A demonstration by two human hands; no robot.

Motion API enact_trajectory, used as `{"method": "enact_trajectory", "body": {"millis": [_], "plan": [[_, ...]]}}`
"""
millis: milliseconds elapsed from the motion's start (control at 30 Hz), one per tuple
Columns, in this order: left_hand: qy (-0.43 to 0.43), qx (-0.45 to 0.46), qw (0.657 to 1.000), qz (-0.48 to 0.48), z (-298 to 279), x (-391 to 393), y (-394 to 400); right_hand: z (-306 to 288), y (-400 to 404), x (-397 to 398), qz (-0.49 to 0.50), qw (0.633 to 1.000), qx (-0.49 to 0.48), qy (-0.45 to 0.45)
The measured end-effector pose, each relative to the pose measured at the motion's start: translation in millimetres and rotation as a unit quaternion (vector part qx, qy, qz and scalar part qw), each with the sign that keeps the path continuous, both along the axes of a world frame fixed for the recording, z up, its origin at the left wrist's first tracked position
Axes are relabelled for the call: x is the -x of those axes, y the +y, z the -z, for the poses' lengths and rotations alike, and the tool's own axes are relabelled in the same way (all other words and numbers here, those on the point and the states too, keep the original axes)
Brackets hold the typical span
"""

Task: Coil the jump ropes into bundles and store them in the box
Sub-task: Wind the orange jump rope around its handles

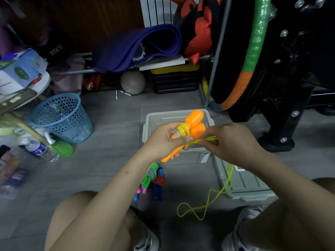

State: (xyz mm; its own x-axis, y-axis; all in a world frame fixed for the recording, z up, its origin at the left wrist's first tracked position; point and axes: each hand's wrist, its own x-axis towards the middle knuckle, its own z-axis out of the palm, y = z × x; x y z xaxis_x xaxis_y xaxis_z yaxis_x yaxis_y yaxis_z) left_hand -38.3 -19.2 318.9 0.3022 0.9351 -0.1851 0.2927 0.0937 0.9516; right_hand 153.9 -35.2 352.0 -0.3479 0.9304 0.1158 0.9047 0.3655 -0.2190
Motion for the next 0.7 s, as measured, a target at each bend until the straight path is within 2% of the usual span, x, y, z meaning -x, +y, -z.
{"method": "enact_trajectory", "body": {"millis": [100, 233, 300, 333, 367, 400, 433, 467, 500, 567, 700], "plan": [[0.047, 0.005, 0.996, 0.078, 0.6, -0.4, -1.9, -5.7, 2.7, -1.0, -0.076, 0.993, 0.031, 0.08], [0.129, 0.039, 0.967, 0.215, -9.3, 0.3, -5.8, -9.3, -1.2, 4.7, -0.086, 0.994, 0.057, 0.022], [0.13, 0.076, 0.947, 0.285, -14.4, 0.4, -8.0, -11.8, -0.9, 5.3, -0.091, 0.994, 0.055, -0.014], [0.119, 0.096, 0.938, 0.312, -17.1, 0.8, -9.8, -12.8, 1.8, 3.3, -0.099, 0.991, 0.085, 0.001], [0.094, 0.12, 0.932, 0.329, -19.3, 1.8, -11.5, -13.2, 4.9, -0.4, -0.11, 0.98, 0.15, 0.066], [0.059, 0.142, 0.929, 0.336, -20.5, 3.8, -12.2, -11.8, 7.9, -4.4, -0.134, 0.949, 0.23, 0.167], [0.015, 0.156, 0.928, 0.337, -21.7, 6.1, -12.2, -8.0, 10.5, -7.7, -0.156, 0.9, 0.302, 0.273], [-0.025, 0.161, 0.93, 0.331, -21.5, 9.5, -10.6, -2.2, 12.6, -10.2, -0.163, 0.849, 0.352, 0.358], [-0.064, 0.159, 0.932, 0.32, -21.5, 12.5, -9.0, 2.5, 13.2, -12.0, -0.157, 0.815, 0.375, 0.413], [-0.116, 0.155, 0.94, 0.282, -20.7, 19.0, -5.2, 9.8, 14.4, -11.8, -0.129, 0.767, 0.396, 0.489], [-0.15, 0.129, 0.954, 0.224, -16.2, 24.0, -4.1, 16.1, 10.0, -9.4, -0.131, 0.714, 0.411, 0.551]]}}
